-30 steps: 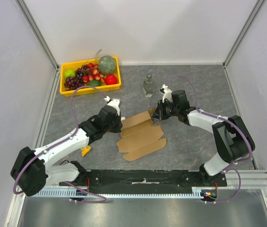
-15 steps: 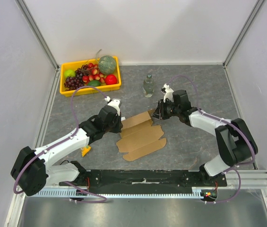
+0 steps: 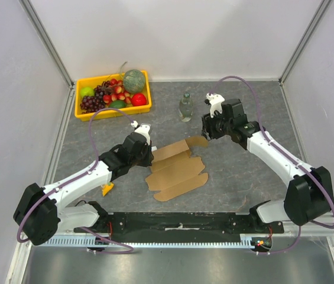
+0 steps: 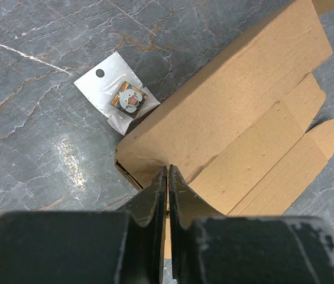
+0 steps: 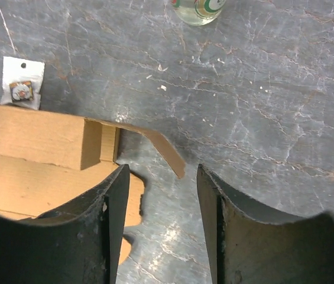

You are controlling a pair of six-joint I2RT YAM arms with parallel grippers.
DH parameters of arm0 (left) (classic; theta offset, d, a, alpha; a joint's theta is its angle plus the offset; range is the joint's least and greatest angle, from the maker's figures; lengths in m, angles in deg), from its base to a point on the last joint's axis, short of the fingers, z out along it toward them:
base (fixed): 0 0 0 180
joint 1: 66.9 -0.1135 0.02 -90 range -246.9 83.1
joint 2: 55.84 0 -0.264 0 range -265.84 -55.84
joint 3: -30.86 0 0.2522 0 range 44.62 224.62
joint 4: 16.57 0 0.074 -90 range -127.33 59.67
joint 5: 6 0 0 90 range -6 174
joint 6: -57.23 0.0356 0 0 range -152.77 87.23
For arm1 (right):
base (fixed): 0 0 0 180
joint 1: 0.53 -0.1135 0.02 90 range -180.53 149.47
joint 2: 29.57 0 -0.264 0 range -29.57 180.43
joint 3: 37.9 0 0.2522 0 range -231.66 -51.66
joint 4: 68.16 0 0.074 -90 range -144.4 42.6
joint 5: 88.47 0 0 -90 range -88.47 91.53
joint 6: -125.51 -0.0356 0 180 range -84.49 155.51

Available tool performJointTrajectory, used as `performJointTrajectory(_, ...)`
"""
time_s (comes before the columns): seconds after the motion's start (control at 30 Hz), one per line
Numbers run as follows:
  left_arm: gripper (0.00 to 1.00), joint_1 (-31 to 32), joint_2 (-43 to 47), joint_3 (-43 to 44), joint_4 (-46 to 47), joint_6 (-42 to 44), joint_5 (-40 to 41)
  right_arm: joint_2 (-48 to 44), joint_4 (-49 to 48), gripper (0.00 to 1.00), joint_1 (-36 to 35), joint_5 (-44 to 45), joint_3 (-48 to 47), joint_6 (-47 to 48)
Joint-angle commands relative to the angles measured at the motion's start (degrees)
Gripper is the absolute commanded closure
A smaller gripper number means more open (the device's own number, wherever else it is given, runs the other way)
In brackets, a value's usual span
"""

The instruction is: Fold the paper box

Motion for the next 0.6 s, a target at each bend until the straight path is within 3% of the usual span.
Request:
performJointTrajectory(0.0, 0.91, -0.04, -0.01, -1.12, -1.35, -1.31, 0.89, 1.81, 6.66, 0.41, -0.09, 2.81, -3.13, 7.18)
performJointTrajectory(0.23, 0.91, 0.05, -0.63, -0.5, -1.35, -1.4, 0.62, 5.59, 7.54, 0.4, 0.0, 0.44, -4.45, 11.13)
performJointTrajectory(0.57, 0.91, 0.05, -1.24, -0.41, -1.08, -1.4, 0.53, 9.11, 6.48, 0.5, 0.0, -1.14, -4.63, 11.75)
